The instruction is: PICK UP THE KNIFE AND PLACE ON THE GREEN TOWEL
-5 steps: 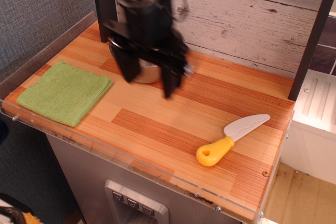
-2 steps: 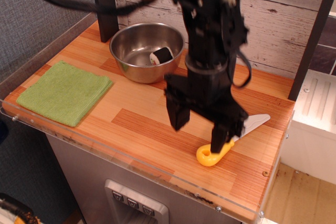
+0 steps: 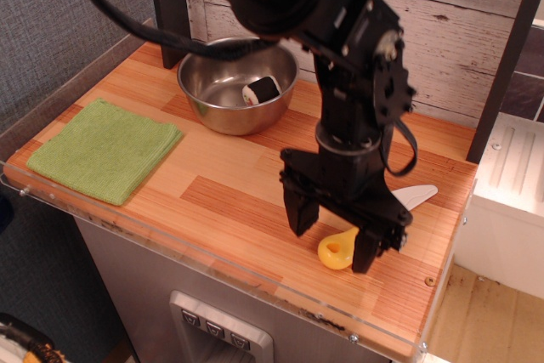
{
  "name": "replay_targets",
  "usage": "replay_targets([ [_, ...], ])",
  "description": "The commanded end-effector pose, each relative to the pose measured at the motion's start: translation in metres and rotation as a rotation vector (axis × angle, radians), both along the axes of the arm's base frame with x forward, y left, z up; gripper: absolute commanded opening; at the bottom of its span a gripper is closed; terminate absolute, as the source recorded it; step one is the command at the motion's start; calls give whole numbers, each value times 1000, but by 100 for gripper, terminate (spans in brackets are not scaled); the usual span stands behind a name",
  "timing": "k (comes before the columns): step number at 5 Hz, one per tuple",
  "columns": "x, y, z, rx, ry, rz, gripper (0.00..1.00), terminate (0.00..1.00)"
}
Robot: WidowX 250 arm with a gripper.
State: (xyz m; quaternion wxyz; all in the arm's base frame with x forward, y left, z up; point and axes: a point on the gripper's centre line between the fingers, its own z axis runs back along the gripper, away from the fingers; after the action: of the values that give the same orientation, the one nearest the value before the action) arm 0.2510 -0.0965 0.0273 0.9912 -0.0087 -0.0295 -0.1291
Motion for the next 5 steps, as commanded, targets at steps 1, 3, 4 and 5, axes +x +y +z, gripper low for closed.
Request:
replay_targets([
  [1,2,-6,-13,9,-6,-23,100,0],
  [3,1,-5,-21,32,5,-21,0,0],
  [4,2,-4,-17,25,-6,-32,0,0],
  [5,3,-5,-7,3,-27,-44,0,0],
])
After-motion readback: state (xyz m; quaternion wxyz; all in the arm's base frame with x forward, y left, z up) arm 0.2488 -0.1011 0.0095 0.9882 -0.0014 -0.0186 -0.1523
